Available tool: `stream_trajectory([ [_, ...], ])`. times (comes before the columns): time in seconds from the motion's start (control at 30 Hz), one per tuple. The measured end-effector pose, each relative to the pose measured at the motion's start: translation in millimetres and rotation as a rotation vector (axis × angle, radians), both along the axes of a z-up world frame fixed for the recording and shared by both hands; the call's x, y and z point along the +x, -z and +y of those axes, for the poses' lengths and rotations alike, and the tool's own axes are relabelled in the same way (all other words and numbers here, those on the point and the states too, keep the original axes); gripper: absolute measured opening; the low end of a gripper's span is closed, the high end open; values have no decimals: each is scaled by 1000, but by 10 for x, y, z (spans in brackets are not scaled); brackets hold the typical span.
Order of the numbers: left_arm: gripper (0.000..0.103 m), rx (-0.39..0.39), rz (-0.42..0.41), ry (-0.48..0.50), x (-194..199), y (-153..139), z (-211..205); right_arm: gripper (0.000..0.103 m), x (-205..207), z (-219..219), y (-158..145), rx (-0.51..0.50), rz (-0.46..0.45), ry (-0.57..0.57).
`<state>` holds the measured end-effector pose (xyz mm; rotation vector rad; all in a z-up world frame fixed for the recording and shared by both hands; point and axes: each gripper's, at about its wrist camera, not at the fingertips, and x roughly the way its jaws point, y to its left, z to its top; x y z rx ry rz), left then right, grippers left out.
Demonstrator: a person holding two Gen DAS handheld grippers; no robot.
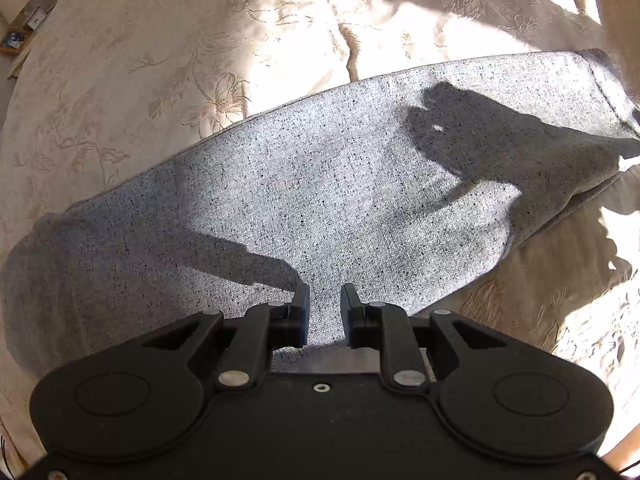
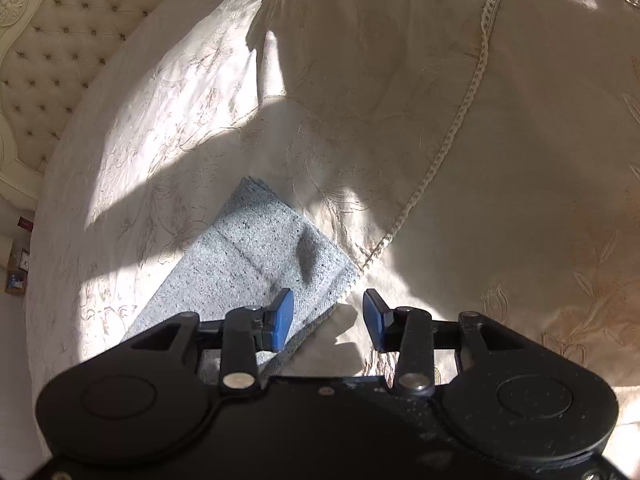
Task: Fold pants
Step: 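Move the right tool to the trouser cuff and grasp it, then lift the cuff with the right tool and carry it over the leg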
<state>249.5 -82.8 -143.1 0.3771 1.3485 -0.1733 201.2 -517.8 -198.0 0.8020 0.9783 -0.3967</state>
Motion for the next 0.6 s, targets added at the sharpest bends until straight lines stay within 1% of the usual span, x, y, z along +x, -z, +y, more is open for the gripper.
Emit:
stream_trajectory([
  [0.13,29,28,8,3,-51,14,21,42,-34,40,128,58,-11,9],
  [0.27,28,43,11,-12,-66,2,72,43,21,-22,238,113,-58,62],
  [0.37,28,48,18,-24,-62,7,94,43,92,-82,274,140,-66,96],
  [0.5,28,44,19,-22,-50,2,71,43,205,-195,322,150,-72,109],
  [0.6,28,25,17,-23,-19,-25,26,43,284,-268,325,135,-81,111],
])
